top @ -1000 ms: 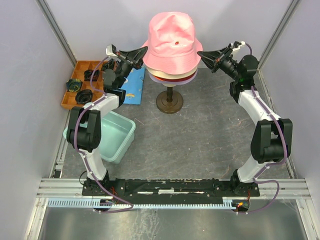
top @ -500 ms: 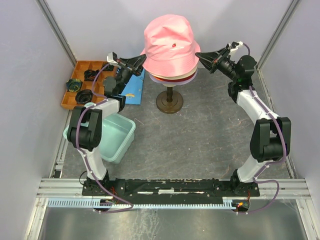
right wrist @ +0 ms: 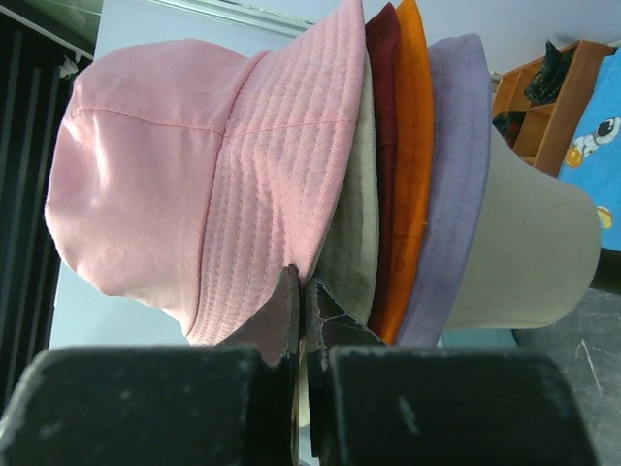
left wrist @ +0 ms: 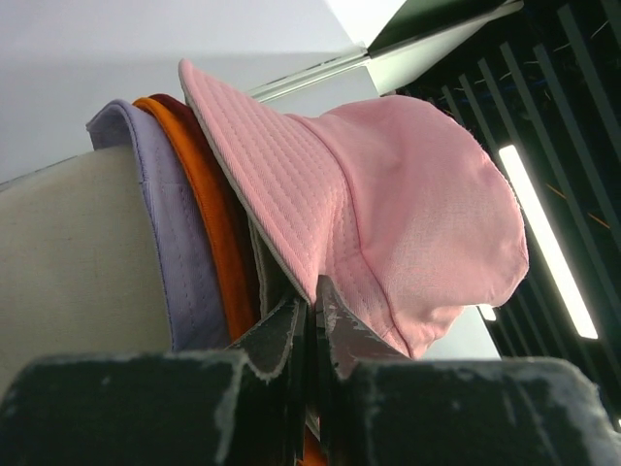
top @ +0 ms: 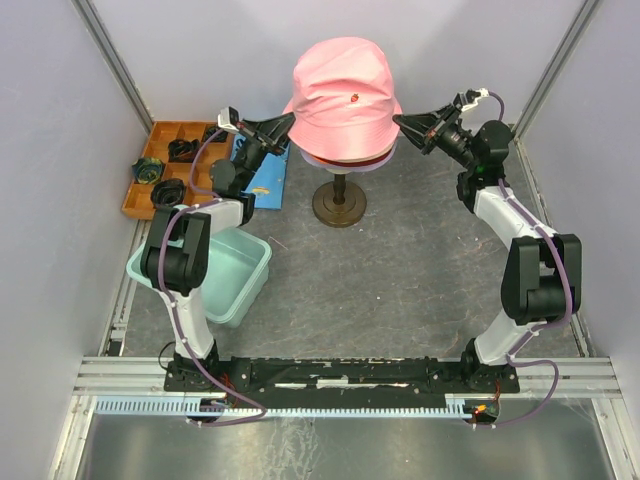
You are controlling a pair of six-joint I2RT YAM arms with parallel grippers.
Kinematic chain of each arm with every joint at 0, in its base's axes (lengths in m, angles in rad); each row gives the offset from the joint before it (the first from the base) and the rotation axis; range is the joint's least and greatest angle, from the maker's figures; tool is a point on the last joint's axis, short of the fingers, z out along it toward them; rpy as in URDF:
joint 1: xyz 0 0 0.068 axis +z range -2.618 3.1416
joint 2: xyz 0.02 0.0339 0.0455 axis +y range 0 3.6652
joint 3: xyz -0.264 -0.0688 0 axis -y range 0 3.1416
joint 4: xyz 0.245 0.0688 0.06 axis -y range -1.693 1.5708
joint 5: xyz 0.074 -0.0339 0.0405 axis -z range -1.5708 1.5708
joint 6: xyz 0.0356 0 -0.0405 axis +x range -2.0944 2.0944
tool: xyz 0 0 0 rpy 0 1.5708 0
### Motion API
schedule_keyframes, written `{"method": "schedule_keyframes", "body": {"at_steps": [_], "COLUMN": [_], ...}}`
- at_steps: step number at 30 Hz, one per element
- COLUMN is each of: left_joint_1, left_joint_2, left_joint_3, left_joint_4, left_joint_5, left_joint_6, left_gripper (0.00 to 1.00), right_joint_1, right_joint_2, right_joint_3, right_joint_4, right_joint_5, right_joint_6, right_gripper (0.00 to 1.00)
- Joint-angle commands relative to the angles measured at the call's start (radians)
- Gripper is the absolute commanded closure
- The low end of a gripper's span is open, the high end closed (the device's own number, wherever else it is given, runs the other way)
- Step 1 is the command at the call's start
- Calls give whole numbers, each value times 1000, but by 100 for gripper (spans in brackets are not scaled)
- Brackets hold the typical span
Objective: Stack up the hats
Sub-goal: Stack the hat on the hat.
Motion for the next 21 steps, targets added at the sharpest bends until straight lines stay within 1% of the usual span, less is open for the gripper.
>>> {"method": "schedule_keyframes", "body": {"at_steps": [1,13,21], "left_joint_1": [0,0,0], "left_joint_2": [89,118,149], "left_joint_3": [-57,-169,-215], "left_joint_4": [-142,-92,-54], "left_joint_5": [155,163,162], "left_joint_6": [23,31,26], "left_gripper": [97,97,97], "right_joint_1": [-34,-35,-35], "right_joint_2": [85,89,90], "right_joint_3": [-97,-102,-89], "right_joint_4": [-221,-391,-521], "right_joint_5": [-29,-20,-3], "right_joint_6": [-167,-327,-435], "right_gripper": [100,100,100]}}
